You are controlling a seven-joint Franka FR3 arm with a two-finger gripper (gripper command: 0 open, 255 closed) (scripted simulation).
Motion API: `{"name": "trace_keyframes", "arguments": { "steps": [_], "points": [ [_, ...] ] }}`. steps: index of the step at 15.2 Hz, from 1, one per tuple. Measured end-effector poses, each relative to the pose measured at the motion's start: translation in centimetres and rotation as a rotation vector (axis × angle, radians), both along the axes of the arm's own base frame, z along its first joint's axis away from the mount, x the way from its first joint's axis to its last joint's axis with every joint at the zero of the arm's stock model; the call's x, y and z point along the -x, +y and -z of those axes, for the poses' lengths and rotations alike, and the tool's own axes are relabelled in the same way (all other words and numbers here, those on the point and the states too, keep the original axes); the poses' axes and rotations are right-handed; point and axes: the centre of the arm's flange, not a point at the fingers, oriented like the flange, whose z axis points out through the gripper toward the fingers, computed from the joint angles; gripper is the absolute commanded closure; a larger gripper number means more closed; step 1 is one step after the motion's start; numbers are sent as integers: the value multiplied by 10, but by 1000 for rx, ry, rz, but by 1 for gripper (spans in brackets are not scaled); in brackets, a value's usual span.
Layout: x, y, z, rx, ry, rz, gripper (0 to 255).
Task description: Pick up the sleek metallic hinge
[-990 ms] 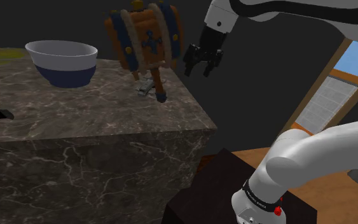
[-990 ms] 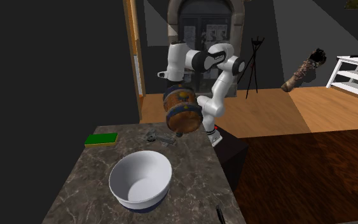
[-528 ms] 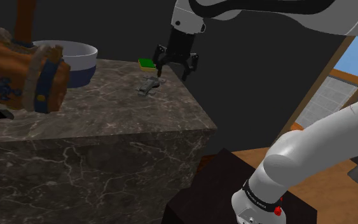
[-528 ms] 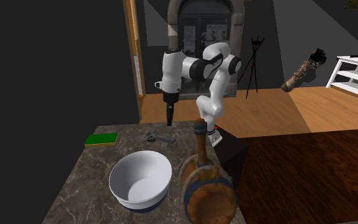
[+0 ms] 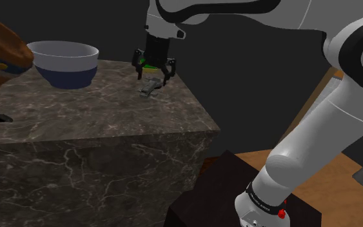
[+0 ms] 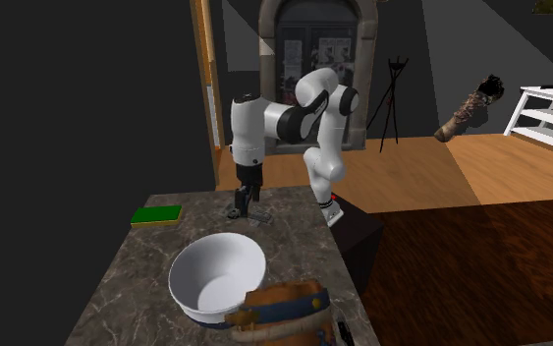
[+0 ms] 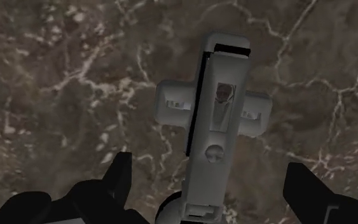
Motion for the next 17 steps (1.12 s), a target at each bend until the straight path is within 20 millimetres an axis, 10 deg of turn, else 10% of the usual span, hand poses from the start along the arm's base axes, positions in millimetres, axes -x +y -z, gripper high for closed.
{"name": "trace_keyframes", "arguments": {
  "steps": [6, 7, 17],
  "points": [
    [-4, 2, 30, -1, 2, 13, 0],
    [-3, 2, 32, -2, 2, 13, 255],
    [-2, 1, 31, 0, -1, 14, 255]
  ]
}}
